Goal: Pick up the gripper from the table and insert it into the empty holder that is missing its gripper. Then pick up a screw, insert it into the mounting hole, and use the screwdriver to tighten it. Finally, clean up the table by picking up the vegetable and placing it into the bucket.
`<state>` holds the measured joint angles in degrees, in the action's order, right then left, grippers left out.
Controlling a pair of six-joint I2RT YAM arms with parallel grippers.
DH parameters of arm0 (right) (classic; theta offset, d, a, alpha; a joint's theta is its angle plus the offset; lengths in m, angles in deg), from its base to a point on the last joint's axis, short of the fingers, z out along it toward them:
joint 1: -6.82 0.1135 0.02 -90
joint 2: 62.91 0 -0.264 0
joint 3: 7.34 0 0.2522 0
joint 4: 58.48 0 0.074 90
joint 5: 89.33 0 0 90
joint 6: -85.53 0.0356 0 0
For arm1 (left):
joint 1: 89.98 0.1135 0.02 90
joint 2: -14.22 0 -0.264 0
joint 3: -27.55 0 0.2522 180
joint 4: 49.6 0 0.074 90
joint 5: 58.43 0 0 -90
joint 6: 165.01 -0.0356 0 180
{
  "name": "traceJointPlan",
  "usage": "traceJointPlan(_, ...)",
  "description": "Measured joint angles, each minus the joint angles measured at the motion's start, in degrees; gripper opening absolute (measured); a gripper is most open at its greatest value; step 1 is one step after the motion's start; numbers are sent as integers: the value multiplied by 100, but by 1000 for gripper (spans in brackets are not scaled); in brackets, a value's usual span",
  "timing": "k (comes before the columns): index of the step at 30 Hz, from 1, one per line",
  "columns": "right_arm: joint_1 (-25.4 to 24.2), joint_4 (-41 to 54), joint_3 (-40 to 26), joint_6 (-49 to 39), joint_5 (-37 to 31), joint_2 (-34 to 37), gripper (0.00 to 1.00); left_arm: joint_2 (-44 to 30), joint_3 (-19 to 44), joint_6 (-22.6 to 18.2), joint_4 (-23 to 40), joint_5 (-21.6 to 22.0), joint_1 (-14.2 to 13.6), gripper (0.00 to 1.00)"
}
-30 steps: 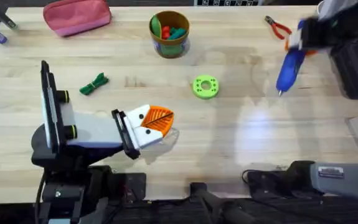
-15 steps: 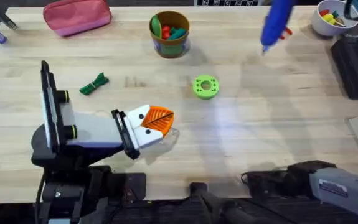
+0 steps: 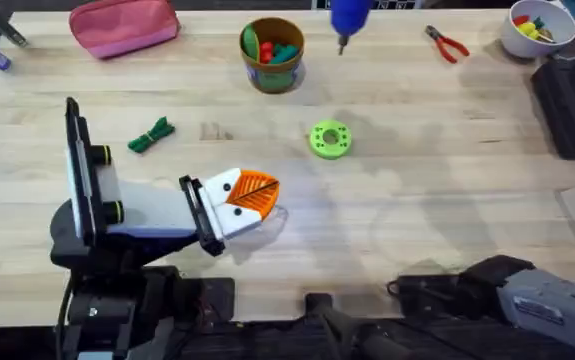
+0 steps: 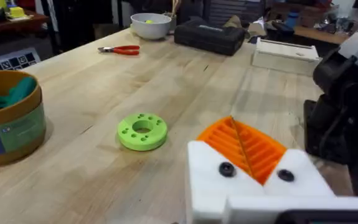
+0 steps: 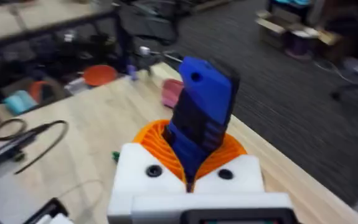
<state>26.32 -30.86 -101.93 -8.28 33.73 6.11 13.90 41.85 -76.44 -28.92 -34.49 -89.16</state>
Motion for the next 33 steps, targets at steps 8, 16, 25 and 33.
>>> traceJointPlan(8, 303, -483, 0, 81, 1186, 0, 7, 0, 0, 0, 0, 0, 0, 16)
traceJointPlan(16, 688, -662, 1, 85, 1723, 0, 7, 0, 0, 0, 0, 0, 0, 16)
traceJointPlan(25, 872, -2384, 837, 597, 1994, 0, 7, 0, 0, 0, 0, -15, 0, 16)
traceJointPlan(33, 934, -5425, 2223, 1773, 2139, 0, 7, 0, 0, 0, 2, -17, 0, 16)
